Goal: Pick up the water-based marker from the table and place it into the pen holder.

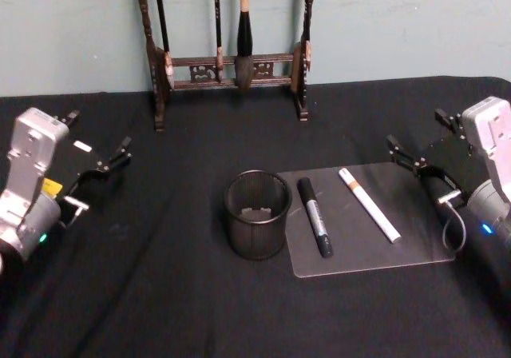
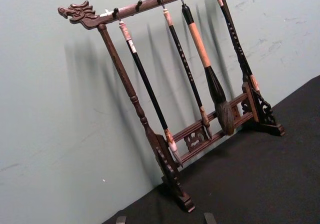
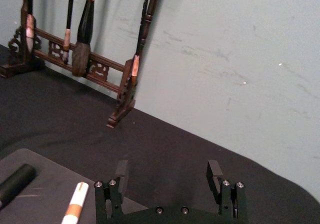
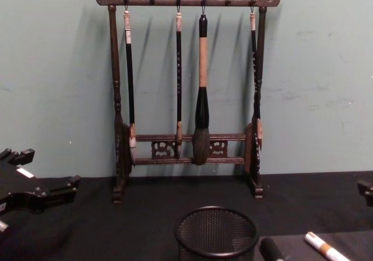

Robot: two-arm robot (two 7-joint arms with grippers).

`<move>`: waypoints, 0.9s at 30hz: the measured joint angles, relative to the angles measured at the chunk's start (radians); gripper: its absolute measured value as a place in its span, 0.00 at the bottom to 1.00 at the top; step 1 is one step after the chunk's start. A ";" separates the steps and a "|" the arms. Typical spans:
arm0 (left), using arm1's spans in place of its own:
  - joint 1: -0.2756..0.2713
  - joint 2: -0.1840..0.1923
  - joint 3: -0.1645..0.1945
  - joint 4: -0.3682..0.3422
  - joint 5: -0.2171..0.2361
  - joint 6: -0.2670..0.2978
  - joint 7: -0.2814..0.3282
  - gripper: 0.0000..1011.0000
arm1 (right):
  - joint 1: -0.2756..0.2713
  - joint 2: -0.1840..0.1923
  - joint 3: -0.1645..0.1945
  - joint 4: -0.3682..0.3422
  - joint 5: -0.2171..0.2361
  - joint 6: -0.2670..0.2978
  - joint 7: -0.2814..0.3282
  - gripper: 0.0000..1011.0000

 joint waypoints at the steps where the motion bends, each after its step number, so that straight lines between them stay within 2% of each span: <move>1: 0.000 0.000 0.000 0.000 0.000 0.000 0.000 0.99 | -0.001 0.000 0.003 -0.002 0.006 0.005 0.007 0.99; 10: 0.000 0.000 0.000 0.000 0.000 0.000 0.000 0.99 | -0.003 0.004 0.037 -0.038 0.100 0.101 0.123 0.99; 13: 0.000 0.000 0.000 0.000 0.000 0.000 0.000 0.99 | 0.004 0.007 0.041 -0.057 0.140 0.185 0.178 0.99; 16: 0.000 0.000 0.000 0.000 0.000 0.000 0.000 0.99 | 0.013 0.009 0.040 -0.071 0.158 0.252 0.209 0.99; 17: 0.000 0.000 0.000 0.000 0.000 0.000 0.000 0.99 | 0.013 0.009 0.040 -0.071 0.158 0.252 0.209 0.99; 21: 0.000 0.000 0.000 0.000 0.000 0.000 0.000 0.99 | 0.033 0.009 0.027 -0.084 0.164 0.337 0.247 0.99; 27: 0.000 0.000 0.000 0.000 0.000 0.000 0.000 0.99 | 0.066 -0.002 0.003 -0.079 0.151 0.422 0.283 0.99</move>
